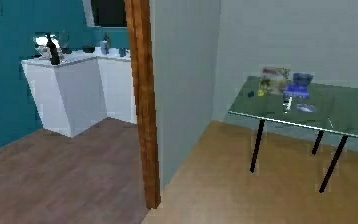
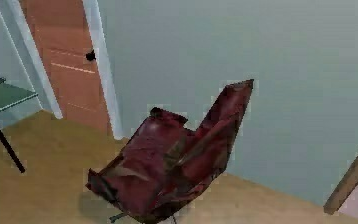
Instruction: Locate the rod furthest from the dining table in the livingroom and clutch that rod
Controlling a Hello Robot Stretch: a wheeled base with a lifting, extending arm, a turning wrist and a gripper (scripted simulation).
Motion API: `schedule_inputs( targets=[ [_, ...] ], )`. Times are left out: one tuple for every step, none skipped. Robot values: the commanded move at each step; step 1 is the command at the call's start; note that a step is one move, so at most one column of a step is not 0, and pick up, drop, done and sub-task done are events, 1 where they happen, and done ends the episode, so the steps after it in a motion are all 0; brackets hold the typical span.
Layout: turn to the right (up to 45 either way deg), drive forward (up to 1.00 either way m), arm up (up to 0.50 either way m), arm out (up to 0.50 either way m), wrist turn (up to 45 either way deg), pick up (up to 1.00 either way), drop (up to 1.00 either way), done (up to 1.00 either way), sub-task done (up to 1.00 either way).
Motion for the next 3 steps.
schedule_inputs(
  targets=[
    [30.0,0.0,0.0,0.0,0.0,0.0,0.0,0.0,0.0],
    [0.0,0.8,0.0,0.0,0.0,0.0,0.0,0.0,0.0],
    [-45.0,0.0,0.0,0.0,0.0,0.0,0.0,0.0,0.0]
  ],
)
